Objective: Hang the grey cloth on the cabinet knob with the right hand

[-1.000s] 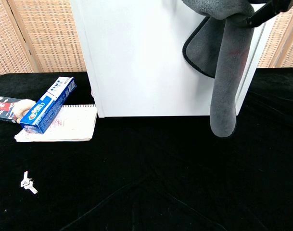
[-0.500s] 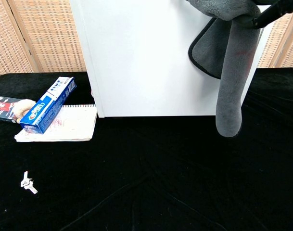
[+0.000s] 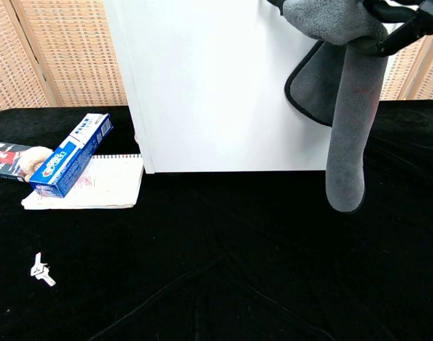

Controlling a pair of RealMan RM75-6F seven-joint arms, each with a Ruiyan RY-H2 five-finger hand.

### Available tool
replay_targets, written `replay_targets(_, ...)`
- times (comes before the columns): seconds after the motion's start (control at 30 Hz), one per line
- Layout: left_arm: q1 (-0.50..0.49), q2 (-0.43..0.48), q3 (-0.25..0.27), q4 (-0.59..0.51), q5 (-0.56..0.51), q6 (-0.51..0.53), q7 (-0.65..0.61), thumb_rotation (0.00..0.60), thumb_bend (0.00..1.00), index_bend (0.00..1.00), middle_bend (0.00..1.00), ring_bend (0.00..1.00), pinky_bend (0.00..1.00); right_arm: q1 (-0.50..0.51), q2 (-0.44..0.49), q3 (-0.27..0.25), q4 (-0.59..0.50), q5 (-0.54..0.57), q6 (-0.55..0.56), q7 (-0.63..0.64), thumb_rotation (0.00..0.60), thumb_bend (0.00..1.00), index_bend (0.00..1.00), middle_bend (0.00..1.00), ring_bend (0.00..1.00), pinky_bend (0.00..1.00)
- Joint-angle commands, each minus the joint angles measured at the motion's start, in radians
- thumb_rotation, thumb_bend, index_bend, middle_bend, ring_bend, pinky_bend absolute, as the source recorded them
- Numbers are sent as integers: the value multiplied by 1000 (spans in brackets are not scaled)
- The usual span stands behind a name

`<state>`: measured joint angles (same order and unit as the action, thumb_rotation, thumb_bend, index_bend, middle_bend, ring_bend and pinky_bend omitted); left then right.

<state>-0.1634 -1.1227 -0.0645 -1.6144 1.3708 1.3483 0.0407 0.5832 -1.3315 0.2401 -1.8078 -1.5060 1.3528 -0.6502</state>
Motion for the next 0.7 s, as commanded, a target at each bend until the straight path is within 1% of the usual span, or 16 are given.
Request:
replay_targets(0.03, 0, 0, 0, 0, 0, 0, -1, 600, 0, 0, 0, 0, 0, 0, -3, 1, 0, 5, -3, 0, 600, 813, 798, 1000, 1000, 1000)
replay_targets(0.1, 0, 1, 0, 0, 0, 0, -2, 600, 0, 0, 0, 0, 0, 0, -5, 0, 0, -2, 1, 2, 600, 705, 695, 1000, 1000, 1000)
replay_targets(0.13, 0, 1, 0, 0, 0, 1, -3, 600, 0, 0, 0, 0, 0, 0, -6, -1, 2, -8, 4, 5, 600, 574, 576, 1000, 1000, 1000)
replay_targets(0.17, 0, 1, 0, 1, 1, 1, -3, 600, 0, 0, 0, 0, 0, 0, -6, -2, 3, -13, 5, 8, 600, 419, 442, 1000, 1000, 1000)
replay_targets(0.23, 0, 1, 0, 1, 1, 0, -4, 600, 0, 0, 0, 0, 0, -1, -5, -3, 4, -22, 11, 13, 600, 250, 323, 1000, 1000, 1000)
replay_targets(0.27, 0, 2, 0, 1, 1, 0, -4, 600, 0, 0, 0, 0, 0, -2, -4, -3, 3, -29, 14, 16, 600, 174, 284, 1000, 1000, 1000)
replay_targets(0.33, 1, 2, 0, 1, 2, 1, -5, 600, 0, 0, 0, 0, 0, -3, 2, -4, 2, -47, 22, 25, 600, 103, 260, 1000, 1000, 1000)
replay_targets(0.37, 1, 2, 0, 1, 3, 1, -5, 600, 0, 0, 0, 0, 0, -4, 5, -4, 1, -53, 25, 29, 600, 84, 248, 1000, 1000, 1000)
replay_targets(0.5, 2, 1, 1, 2, 5, 5, -2, 600, 0, 0, 0, 0, 0, -12, 28, -7, -6, -81, 37, 44, 600, 75, 220, 1000, 1000, 1000)
replay_targets(0.7, 6, 6, 3, -4, 13, 14, -10, 600, 0, 0, 0, 0, 0, -38, 65, -23, -17, -121, 67, 68, 600, 75, 232, 1000, 1000, 1000)
